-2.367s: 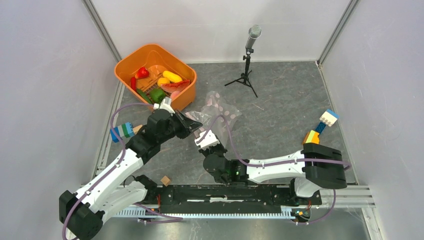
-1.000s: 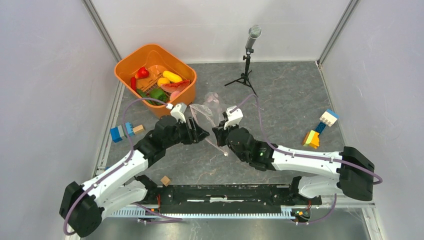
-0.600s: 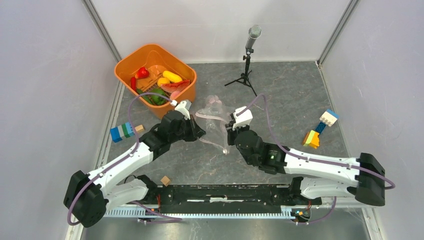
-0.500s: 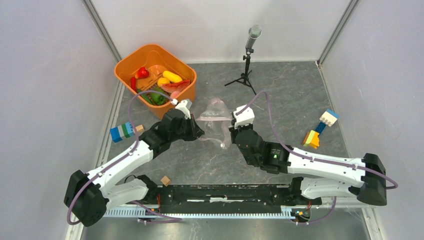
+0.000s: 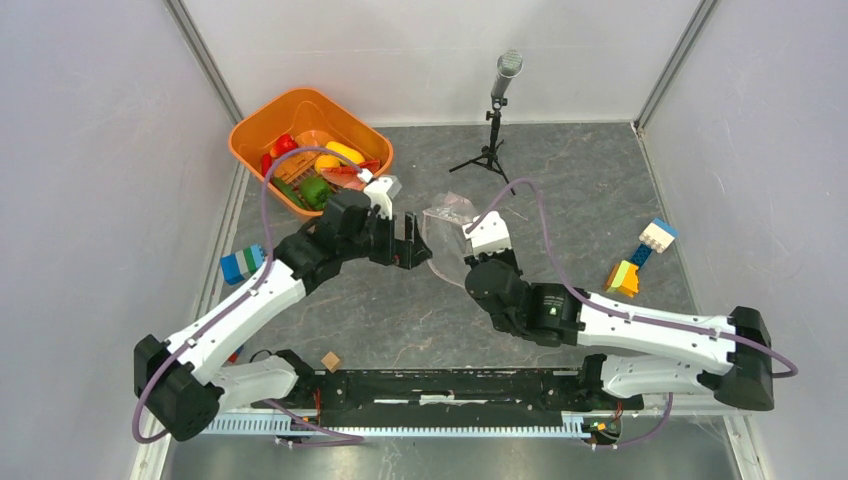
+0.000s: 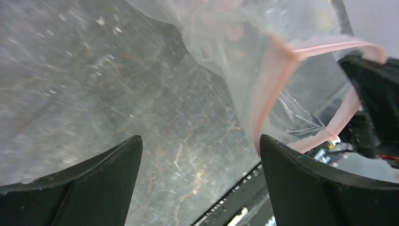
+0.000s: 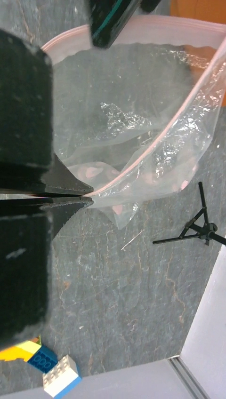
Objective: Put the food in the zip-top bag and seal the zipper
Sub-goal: Pick up the zipper food storage bag at the center of the board, then move the bin to the center of the board.
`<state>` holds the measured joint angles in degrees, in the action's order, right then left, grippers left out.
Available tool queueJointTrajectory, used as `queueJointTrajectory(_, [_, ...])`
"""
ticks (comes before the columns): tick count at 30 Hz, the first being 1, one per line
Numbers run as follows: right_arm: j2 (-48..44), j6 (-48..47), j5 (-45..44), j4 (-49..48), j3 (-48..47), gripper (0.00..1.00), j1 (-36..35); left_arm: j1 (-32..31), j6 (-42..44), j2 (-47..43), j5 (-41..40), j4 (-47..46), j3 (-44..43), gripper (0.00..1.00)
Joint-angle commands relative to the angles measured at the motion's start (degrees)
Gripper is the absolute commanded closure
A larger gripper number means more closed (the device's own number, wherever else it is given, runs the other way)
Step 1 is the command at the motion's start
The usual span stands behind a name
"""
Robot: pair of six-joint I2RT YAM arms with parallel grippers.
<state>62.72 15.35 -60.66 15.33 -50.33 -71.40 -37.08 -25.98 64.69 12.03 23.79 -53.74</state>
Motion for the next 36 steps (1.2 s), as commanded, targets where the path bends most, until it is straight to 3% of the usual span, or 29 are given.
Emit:
queueJointTrajectory(1, [2.7, 0.9, -0.3, 2.1, -3.5, 1.00, 1.7, 0.6, 13.0, -3.2, -9.6, 8.2, -7.3, 0.00])
queueJointTrajectory(6, [2.1, 0.2, 4.5, -0.3, -3.0, 1.00, 3.9, 1.7, 23.9, -3.5, -22.7, 13.6, -13.3, 0.00])
queueJointTrajectory(10, [1.3, -0.1, 6.7, -1.9, -2.5, 1.00, 3.9, 6.4, 27.4, 2.8, -29.6, 13.5, -18.1, 0.00])
queueJointTrajectory(13, [1.0, 0.7, 8.8, -1.5, -2.5, 1.00, 3.9, 16.1, 27.2, 7.3, -17.9, 11.2, -20.2, 0.00])
queueJointTrajectory(16, [0.3, 1.4, 10.9, -1.9, -1.4, 1.00, 3.9, 21.3, 28.0, 13.4, -12.5, 9.5, -22.0, 0.00])
queueJointTrajectory(21, [-1.2, 2.8, 11.2, -0.9, -0.2, 1.00, 3.9, 22.9, 27.3, 22.8, -10.0, 10.9, -26.6, 0.00])
queueJointTrajectory(24, [-2.5, 3.0, 10.9, 0.0, 0.3, 1.00, 4.0, 24.7, 26.6, 28.0, -0.8, 12.2, -28.5, 0.00])
queueJointTrajectory(27, [-3.8, 3.9, 8.4, 2.8, 0.2, 1.00, 3.9, 24.8, 23.0, 29.8, 9.9, 12.8, -27.7, 0.00])
queueJointTrajectory(30, [-5.8, 4.5, 4.1, 5.6, 0.6, 1.00, 4.0, 23.9, 20.7, 28.6, 22.2, 12.1, -25.0, 0.08])
queueJointTrajectory(36, [-8.0, 6.7, -4.4, 13.2, 0.1, 1.00, 6.1, 14.5, 16.8, 18.3, 22.6, 10.1, -18.3, 0.09])
